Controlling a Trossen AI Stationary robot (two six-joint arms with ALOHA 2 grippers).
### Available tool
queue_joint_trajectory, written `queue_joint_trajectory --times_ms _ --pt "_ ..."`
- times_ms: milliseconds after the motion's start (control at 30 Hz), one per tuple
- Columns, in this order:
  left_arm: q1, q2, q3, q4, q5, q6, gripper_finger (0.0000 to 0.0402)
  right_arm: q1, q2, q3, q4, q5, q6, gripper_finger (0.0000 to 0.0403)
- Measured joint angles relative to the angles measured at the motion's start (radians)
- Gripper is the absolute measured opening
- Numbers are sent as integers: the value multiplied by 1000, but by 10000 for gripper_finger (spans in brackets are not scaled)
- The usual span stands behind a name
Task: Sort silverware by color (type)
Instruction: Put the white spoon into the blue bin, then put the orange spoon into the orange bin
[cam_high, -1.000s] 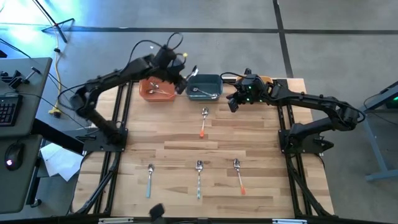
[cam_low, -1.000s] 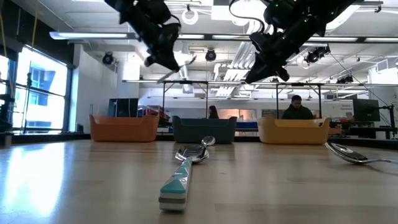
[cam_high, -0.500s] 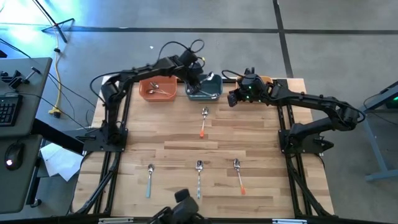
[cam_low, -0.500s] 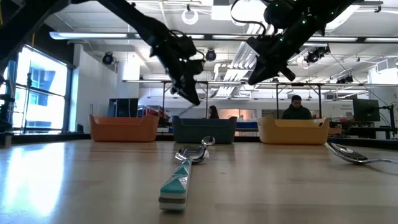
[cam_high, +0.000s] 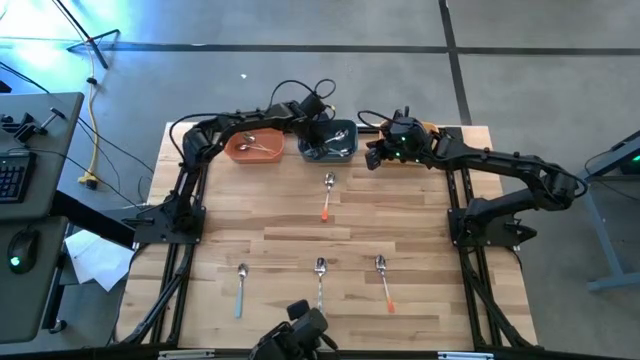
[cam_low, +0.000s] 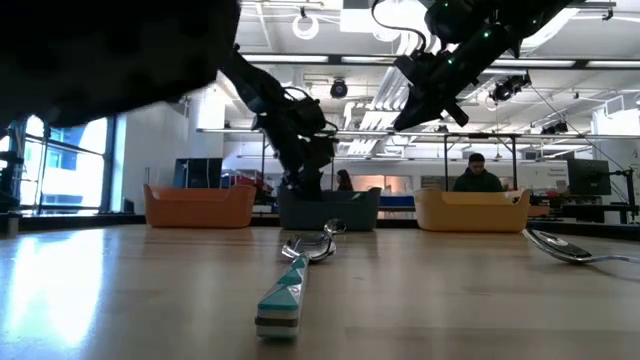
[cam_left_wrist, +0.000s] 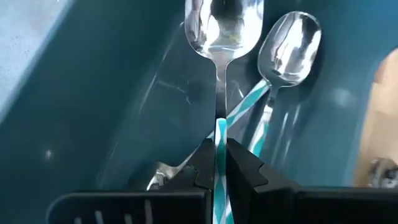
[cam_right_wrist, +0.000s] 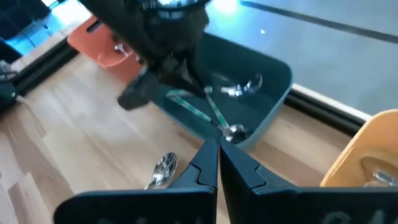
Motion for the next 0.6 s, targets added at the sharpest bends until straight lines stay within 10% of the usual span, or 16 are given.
queue_joint_trajectory --times_ms 600 --pt "0 -135 -1 -28 0 -115 112 -4 -3 0 29 -80 82 2"
